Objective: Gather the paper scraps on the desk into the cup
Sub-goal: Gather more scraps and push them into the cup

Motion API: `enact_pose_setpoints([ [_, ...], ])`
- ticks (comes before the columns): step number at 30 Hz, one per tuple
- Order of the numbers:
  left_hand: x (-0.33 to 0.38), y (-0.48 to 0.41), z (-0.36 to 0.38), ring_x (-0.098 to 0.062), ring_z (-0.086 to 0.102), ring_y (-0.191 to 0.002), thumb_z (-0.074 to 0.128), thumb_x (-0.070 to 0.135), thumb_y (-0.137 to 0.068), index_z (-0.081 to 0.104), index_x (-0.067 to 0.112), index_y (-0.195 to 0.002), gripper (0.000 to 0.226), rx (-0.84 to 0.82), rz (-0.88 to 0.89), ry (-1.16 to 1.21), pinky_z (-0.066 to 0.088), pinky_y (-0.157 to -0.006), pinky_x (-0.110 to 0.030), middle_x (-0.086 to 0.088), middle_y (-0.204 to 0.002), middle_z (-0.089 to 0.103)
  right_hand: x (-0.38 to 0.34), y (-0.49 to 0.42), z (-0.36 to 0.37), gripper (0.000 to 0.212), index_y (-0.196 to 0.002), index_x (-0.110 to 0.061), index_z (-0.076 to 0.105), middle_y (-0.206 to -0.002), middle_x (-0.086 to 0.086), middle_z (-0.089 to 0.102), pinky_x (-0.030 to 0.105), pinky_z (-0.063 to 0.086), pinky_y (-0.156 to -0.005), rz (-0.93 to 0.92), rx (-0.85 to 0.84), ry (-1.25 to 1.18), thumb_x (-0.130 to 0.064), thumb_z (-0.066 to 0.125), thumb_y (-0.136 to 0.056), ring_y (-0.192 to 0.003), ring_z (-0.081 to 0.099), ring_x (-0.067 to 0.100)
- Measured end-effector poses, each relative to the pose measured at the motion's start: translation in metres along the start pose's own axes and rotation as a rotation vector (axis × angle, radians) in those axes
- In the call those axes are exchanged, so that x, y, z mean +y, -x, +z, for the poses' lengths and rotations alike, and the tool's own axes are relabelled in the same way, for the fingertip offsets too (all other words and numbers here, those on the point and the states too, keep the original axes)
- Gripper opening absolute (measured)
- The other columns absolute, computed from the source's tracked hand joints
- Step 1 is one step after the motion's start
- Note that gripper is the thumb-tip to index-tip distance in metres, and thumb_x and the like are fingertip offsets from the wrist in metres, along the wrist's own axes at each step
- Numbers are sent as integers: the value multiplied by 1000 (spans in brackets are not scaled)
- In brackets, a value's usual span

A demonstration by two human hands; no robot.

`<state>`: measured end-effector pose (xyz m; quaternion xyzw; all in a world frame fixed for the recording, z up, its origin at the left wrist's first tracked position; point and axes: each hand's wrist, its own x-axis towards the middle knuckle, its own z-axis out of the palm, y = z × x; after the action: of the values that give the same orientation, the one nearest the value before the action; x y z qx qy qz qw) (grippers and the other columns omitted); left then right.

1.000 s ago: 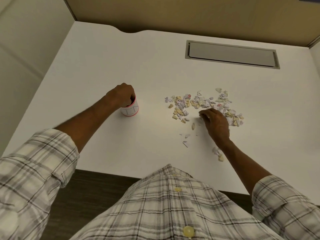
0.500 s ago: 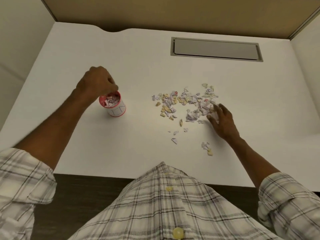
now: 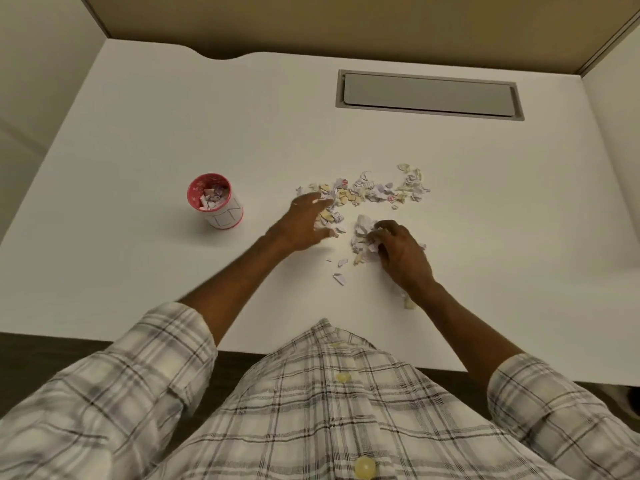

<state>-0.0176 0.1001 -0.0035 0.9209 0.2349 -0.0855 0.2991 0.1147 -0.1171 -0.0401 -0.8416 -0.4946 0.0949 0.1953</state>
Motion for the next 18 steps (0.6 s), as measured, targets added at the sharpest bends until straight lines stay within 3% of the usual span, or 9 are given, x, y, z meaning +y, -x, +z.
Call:
enact_pose_setpoints([
  [4,9,-9,39,-38,-8,-151,60,75,-75,19,35,-155,99,-41,-63,-138,11,-120,-58,-5,-166,-1,19,14,-19,54,-132,-14,59,-157,12,33,44,52,-101,58,-57,-153,5,64,-82,-136,45,35],
  [8,14,-9,59,-39,-7,-151,54,91,-56,17,35,-156,120,12,-42,-192,9,-121,-57,-8,-166,-3,32,27,-25,73,-146,-15,45,-163,13,18,52,39,-115,132,-124,-258,-8,77,-80,-148,29,36],
  [10,15,-6,66,-32,-1,-152,58,85,-63,26,30,-154,112,60,4,-199,13,-123,-49,-9,-165,6,33,30,-19,89,-155,-18,34,-166,15,13,52,29,-121,197,-161,-225,-31,83,-81,-152,21,36],
  [12,15,0,73,-25,9,-152,64,68,-76,38,25,-150,90,125,21,-124,20,-123,-40,-6,-164,17,29,29,-10,94,-158,-15,26,-166,19,12,56,24,-123,148,-142,-158,-41,78,-85,-154,16,38],
  [16,19,10,78,-7,34,-138,66,33,-92,55,13,-138,51,254,33,193,36,-115,-32,-3,-151,42,14,5,5,82,-161,-22,15,-169,15,5,59,23,-123,55,-153,12,-45,61,-96,-155,10,39],
  [18,20,11,73,-13,44,-134,61,31,-96,57,13,-134,43,247,2,259,38,-110,-24,-3,-145,47,6,-13,10,71,-161,-26,17,-169,12,6,60,23,-122,8,-184,66,-41,52,-101,-155,10,40],
])
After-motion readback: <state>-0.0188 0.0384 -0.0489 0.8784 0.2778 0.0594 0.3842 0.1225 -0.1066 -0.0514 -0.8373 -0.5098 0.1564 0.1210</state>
